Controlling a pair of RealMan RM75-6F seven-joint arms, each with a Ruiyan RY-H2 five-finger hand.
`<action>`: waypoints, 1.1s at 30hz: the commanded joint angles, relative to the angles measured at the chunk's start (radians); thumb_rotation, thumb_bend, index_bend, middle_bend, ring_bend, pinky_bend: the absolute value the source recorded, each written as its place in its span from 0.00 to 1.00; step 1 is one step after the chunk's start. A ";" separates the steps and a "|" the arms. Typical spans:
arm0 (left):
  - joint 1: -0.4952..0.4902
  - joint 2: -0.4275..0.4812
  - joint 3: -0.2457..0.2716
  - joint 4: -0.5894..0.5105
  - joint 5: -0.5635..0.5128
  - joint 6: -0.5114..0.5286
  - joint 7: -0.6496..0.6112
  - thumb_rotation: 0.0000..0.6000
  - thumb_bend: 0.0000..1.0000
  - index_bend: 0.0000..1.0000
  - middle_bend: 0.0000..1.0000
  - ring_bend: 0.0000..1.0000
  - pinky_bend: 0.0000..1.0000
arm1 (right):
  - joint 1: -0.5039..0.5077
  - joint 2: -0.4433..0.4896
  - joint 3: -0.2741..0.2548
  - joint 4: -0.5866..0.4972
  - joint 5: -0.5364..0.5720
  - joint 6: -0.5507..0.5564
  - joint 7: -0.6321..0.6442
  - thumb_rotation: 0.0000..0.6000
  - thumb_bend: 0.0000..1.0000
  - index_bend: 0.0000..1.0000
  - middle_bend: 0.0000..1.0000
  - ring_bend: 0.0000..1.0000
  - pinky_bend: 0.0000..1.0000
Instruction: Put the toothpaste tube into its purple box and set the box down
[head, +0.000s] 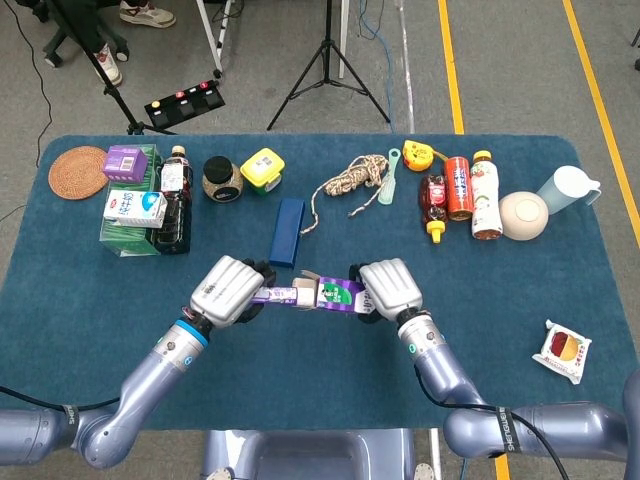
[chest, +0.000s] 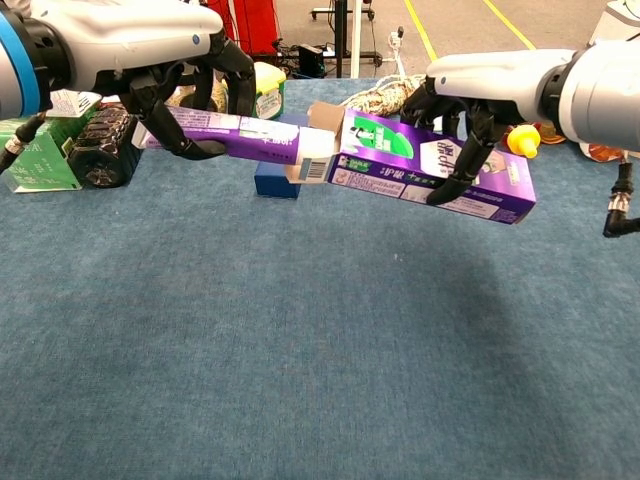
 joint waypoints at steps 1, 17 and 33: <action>-0.003 -0.006 0.001 0.002 -0.006 0.001 0.003 1.00 0.37 0.54 0.40 0.47 0.67 | 0.000 -0.001 0.000 -0.002 -0.001 0.000 0.002 1.00 0.41 0.45 0.47 0.48 0.54; -0.051 -0.081 -0.021 -0.032 -0.068 0.067 0.104 1.00 0.36 0.54 0.40 0.47 0.67 | 0.008 -0.029 0.022 -0.005 0.001 0.018 0.018 1.00 0.41 0.45 0.47 0.48 0.54; -0.040 -0.128 -0.062 -0.062 0.052 0.152 0.015 1.00 0.27 0.00 0.00 0.00 0.32 | -0.041 -0.001 0.060 0.015 -0.079 -0.020 0.191 1.00 0.43 0.48 0.50 0.51 0.56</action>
